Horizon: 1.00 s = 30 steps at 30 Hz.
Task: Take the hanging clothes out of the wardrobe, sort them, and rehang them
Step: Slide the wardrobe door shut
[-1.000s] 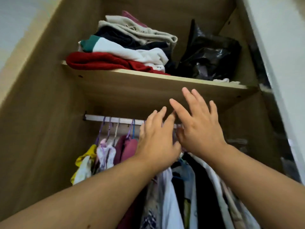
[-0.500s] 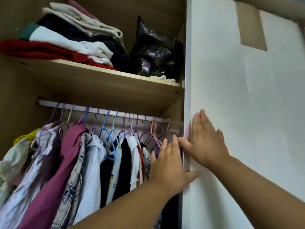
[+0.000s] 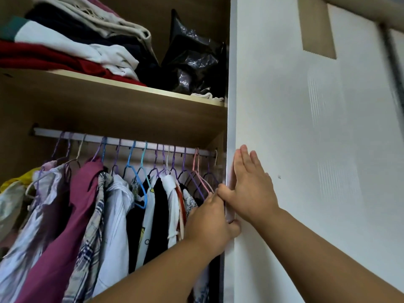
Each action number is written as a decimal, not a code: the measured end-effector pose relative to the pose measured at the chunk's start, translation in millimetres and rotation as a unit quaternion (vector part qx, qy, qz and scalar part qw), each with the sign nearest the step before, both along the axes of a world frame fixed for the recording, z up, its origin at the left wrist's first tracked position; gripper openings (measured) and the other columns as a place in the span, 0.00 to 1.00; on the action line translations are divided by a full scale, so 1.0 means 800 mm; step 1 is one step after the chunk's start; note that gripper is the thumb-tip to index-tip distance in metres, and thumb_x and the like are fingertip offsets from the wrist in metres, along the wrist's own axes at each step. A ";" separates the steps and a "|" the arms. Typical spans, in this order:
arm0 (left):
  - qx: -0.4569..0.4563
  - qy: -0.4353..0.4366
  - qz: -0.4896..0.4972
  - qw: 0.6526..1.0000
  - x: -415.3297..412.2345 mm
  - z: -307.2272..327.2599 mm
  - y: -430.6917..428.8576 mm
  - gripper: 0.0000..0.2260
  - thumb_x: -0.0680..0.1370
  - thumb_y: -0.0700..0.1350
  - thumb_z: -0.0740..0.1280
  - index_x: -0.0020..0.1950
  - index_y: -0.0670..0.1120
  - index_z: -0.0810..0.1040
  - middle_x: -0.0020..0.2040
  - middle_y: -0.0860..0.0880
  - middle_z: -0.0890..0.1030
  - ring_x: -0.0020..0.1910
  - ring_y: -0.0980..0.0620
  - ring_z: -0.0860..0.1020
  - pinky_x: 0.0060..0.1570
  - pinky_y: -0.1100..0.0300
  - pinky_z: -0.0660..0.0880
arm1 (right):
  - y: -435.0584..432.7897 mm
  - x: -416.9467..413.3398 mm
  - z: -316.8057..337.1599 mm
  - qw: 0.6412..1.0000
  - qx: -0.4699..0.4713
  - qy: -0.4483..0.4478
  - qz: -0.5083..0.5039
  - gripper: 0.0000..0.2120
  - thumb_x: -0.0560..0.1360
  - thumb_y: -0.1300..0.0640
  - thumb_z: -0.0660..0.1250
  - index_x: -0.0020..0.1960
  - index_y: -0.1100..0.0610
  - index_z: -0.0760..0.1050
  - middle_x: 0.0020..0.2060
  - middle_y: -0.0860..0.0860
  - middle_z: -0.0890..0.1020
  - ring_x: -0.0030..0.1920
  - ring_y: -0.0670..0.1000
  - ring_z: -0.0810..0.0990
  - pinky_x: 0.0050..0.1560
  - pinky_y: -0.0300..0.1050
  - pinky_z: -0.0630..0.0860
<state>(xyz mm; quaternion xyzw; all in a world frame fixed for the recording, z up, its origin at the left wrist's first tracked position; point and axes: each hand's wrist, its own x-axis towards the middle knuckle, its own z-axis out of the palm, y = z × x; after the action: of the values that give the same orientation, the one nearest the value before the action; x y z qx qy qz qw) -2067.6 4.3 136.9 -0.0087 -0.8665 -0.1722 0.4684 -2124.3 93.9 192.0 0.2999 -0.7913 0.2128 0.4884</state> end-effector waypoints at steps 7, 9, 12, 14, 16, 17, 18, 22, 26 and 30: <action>-0.002 0.012 0.012 1.000 0.039 -0.003 -0.047 0.21 0.71 0.53 0.66 0.63 0.52 0.68 0.58 0.53 0.75 0.55 0.49 0.76 0.55 0.51 0.73 | -0.048 0.034 -0.001 1.000 -0.010 0.021 0.012 0.43 0.72 0.36 0.58 0.77 0.50 0.38 0.77 0.47 0.41 0.77 0.52 0.41 0.72 0.59 0.54; -0.004 0.018 0.013 1.000 0.053 -0.003 -0.064 0.23 0.71 0.52 0.66 0.65 0.52 0.67 0.59 0.53 0.75 0.56 0.49 0.76 0.54 0.52 0.73 | -0.065 0.047 -0.002 0.999 -0.010 0.027 0.014 0.43 0.72 0.35 0.57 0.77 0.50 0.39 0.77 0.47 0.41 0.77 0.52 0.41 0.72 0.60 0.55; -0.007 0.020 0.016 1.000 0.078 -0.005 -0.089 0.23 0.72 0.53 0.66 0.66 0.53 0.67 0.57 0.54 0.76 0.53 0.49 0.77 0.51 0.52 0.75 | -0.090 0.068 -0.002 0.999 -0.006 0.035 0.019 0.43 0.72 0.34 0.55 0.77 0.50 0.38 0.77 0.47 0.41 0.77 0.52 0.41 0.72 0.60 0.53; -0.012 0.026 0.020 0.999 0.095 -0.006 -0.108 0.22 0.71 0.53 0.66 0.65 0.53 0.67 0.56 0.54 0.76 0.50 0.50 0.77 0.46 0.55 0.75 | -0.110 0.083 -0.004 0.999 -0.006 0.039 0.027 0.43 0.72 0.34 0.55 0.77 0.50 0.38 0.77 0.47 0.41 0.77 0.52 0.40 0.72 0.61 0.52; -0.012 0.023 0.024 0.999 0.113 -0.005 -0.125 0.20 0.71 0.53 0.66 0.62 0.54 0.68 0.56 0.54 0.75 0.51 0.52 0.77 0.46 0.55 0.75 | -0.129 0.098 -0.005 0.998 -0.008 0.043 0.037 0.42 0.72 0.34 0.55 0.76 0.50 0.38 0.77 0.48 0.40 0.77 0.52 0.40 0.72 0.61 0.50; -0.013 0.021 0.031 0.999 0.123 -0.006 -0.136 0.20 0.71 0.53 0.66 0.62 0.53 0.69 0.57 0.54 0.75 0.53 0.51 0.76 0.47 0.54 0.76 | -0.141 0.106 -0.005 0.998 -0.010 0.044 0.043 0.43 0.72 0.35 0.55 0.76 0.50 0.37 0.77 0.48 0.40 0.77 0.52 0.40 0.72 0.61 0.50; -0.016 0.022 0.038 0.999 0.131 -0.006 -0.145 0.20 0.71 0.53 0.66 0.62 0.53 0.69 0.57 0.53 0.75 0.55 0.51 0.76 0.48 0.54 0.76 | -0.150 0.113 -0.006 0.998 -0.010 0.046 0.047 0.43 0.73 0.34 0.55 0.76 0.50 0.37 0.77 0.48 0.40 0.77 0.53 0.39 0.72 0.61 0.49; -0.046 0.014 0.069 0.997 0.167 -0.005 -0.182 0.27 0.73 0.53 0.66 0.71 0.51 0.64 0.66 0.53 0.73 0.65 0.50 0.71 0.57 0.52 0.74 | -0.192 0.141 -0.006 0.997 -0.006 0.062 0.052 0.43 0.72 0.31 0.52 0.76 0.50 0.36 0.77 0.49 0.39 0.76 0.54 0.38 0.72 0.63 0.47; -0.073 0.029 0.110 0.991 0.201 -0.007 -0.217 0.29 0.74 0.54 0.65 0.73 0.50 0.62 0.72 0.51 0.66 0.72 0.54 0.62 0.67 0.58 0.65 | -0.222 0.162 -0.010 0.994 0.020 0.078 0.070 0.42 0.71 0.27 0.42 0.77 0.50 0.37 0.77 0.49 0.39 0.76 0.55 0.38 0.72 0.63 0.45; -0.100 0.029 0.198 0.975 0.232 -0.012 -0.254 0.35 0.75 0.60 0.62 0.77 0.50 0.53 0.78 0.52 0.55 0.76 0.55 0.50 0.71 0.61 0.51 | -0.238 0.177 -0.025 0.985 0.057 0.128 0.103 0.40 0.71 0.29 0.34 0.77 0.48 0.45 0.77 0.48 0.45 0.77 0.54 0.43 0.72 0.61 0.42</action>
<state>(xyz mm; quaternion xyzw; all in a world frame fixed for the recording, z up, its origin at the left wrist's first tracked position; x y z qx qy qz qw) -1881.7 -198.7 127.0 0.1114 -0.8497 0.0119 0.5151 -1982.7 -96.4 172.0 0.4322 -0.6977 0.1762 0.5435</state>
